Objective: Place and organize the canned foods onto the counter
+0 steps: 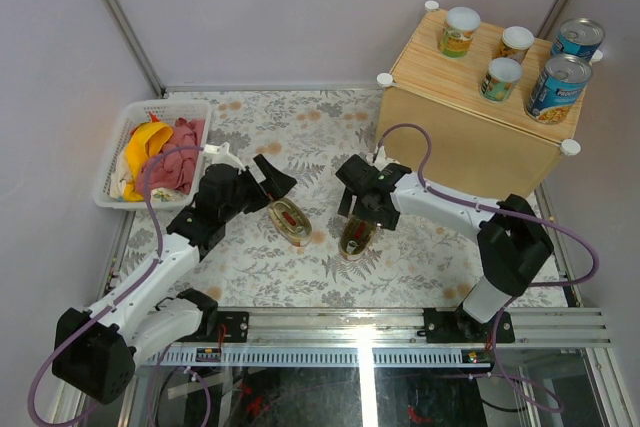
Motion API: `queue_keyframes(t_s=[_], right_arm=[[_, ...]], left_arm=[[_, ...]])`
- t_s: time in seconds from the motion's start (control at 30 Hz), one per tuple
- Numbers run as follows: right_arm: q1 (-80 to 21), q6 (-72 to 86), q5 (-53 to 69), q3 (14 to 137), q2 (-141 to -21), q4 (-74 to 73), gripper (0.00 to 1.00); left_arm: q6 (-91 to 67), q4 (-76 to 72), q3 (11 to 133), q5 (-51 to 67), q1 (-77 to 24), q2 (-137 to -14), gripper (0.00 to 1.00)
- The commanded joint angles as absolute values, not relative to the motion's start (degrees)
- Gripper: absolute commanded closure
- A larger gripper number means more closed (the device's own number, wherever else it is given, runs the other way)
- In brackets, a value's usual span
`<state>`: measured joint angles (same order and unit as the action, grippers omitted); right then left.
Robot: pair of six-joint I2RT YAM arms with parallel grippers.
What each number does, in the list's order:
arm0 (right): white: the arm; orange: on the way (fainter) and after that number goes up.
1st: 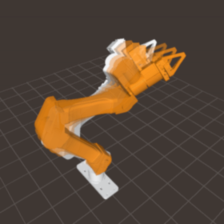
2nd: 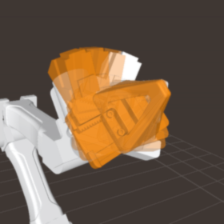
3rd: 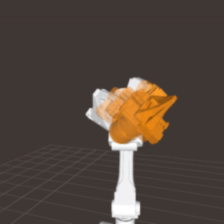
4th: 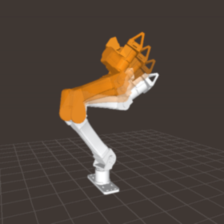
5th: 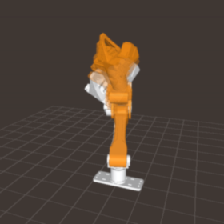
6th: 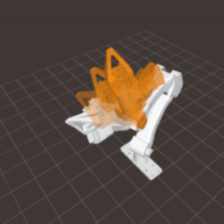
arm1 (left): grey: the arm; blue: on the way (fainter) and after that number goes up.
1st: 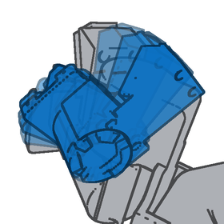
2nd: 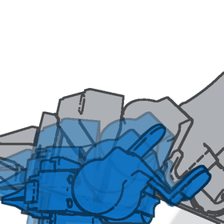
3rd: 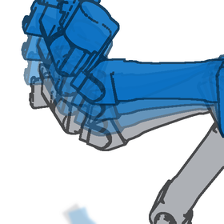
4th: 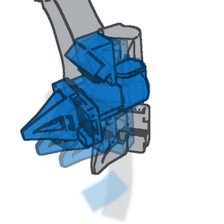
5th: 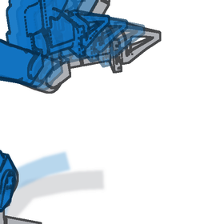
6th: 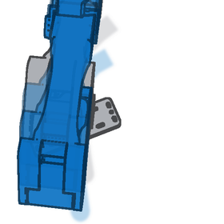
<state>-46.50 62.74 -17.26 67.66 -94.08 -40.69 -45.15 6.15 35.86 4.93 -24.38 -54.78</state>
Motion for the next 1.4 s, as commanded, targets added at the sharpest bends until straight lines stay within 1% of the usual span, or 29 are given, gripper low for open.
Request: queue_keyframes(t_s=[0.0, 0.1, 0.37, 0.73, 0.93, 1.0, 1.1, 1.13, 1.2, 1.23, 1.33, 1.37], right_arm=[[-46.7, 65.3, -18.3, 69.7, -94.7, -41.0, 0.03], [-46.7, 66.1, -18.9, 69.4, -94.8, -40.4, 0.02], [-46.7, 67.0, -18.3, 68.1, -97.1, -39.4, 0.02], [-46.6, 68.5, -17.7, 64.9, -99.0, -36.0, 0.03], [-46.4, 69.9, -18.2, 63.1, -99.4, -33.6, 0.06], [-46.2, 70.5, -18.2, 62.6, -99.6, -33.0, 0.09], [-46.1, 71.2, -18.2, 62.2, -99.7, -32.6, 0.18], [-46.1, 71.4, -18.1, 62.1, -99.8, -32.5, 0.24], [-46.1, 71.7, -17.8, 62.0, -100.2, -32.5, 0.50], [-46.1, 71.8, -17.5, 62.0, -100.3, -32.5, 0.61], [-46.1, 72.0, -16.3, 62.2, -100.5, -32.6, 0.90], [-46.2, 71.9, -16.1, 62.5, -100.5, -32.8, 0.98]], left_arm=[[-43.4, 5.3, 35.5, 5.8, -24.7, -54.4, 0.00], [-43.2, 5.2, 35.4, 6.2, -24.7, -54.2, 0.00], [-42.8, 4.8, 34.7, 6.7, -24.7, -53.9, 0.00], [-42.1, 3.7, 33.4, 7.7, -24.7, -53.3, 0.00], [-42.0, 2.4, 31.6, 9.2, -24.7, -51.7, 0.00], [-42.1, 1.7, 31.0, 9.8, -24.7, -51.3, 0.00], [-42.1, 0.9, 30.4, 10.8, -24.7, -51.1, 0.00], [-42.2, 0.8, 30.2, 10.9, -24.8, -50.9, 0.00], [-42.3, 0.6, 29.8, 11.3, -24.7, -50.4, 0.00], [-42.3, 0.5, 29.6, 11.4, -24.8, -50.3, 0.00], [-42.4, 0.5, 29.1, 11.6, -24.8, -49.5, 0.00], [-42.4, 0.5, 29.0, 11.8, -24.9, -49.3, 0.00]])
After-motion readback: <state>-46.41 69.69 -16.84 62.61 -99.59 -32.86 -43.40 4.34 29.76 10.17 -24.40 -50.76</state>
